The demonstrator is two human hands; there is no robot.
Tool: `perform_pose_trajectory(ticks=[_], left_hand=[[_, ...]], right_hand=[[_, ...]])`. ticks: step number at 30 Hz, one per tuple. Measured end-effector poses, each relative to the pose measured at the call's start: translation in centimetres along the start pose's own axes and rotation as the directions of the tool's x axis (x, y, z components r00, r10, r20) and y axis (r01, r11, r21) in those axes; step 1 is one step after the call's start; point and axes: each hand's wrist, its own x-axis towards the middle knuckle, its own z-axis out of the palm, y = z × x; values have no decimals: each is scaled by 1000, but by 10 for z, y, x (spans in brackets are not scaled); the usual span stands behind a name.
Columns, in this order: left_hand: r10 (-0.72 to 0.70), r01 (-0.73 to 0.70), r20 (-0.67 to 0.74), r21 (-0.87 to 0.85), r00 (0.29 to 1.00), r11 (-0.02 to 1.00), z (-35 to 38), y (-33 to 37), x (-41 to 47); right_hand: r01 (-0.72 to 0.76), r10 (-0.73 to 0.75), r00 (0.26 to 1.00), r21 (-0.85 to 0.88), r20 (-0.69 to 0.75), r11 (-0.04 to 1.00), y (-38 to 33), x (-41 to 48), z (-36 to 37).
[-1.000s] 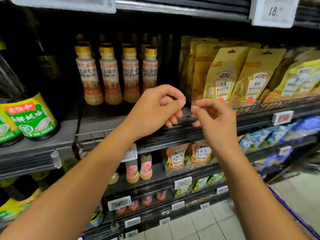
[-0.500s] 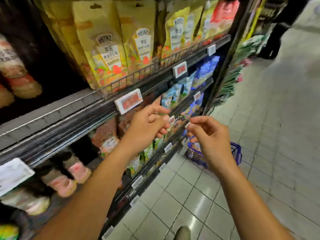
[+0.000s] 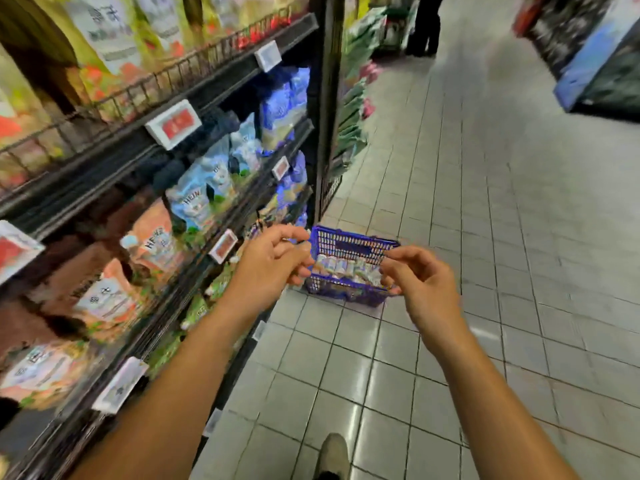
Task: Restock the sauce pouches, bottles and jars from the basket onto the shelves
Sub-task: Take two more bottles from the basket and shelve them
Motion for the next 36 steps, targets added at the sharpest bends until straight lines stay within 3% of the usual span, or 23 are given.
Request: perform_pose_trajectory(ticks=[15,25,36], left_hand=[[-95,95,79,7,992,995,64,-44,95],[-166,166,31,-27,986,986,66,-61,205],[-290,290,121,21,949,957,58,-87,338]], right_hand=[[-163,149,980,-99,-131,982,43,72,-74],[-238,220,962,-100,-163,966,67,161,-54],[-313,296,934,-61,-198,948,88,274,-11]])
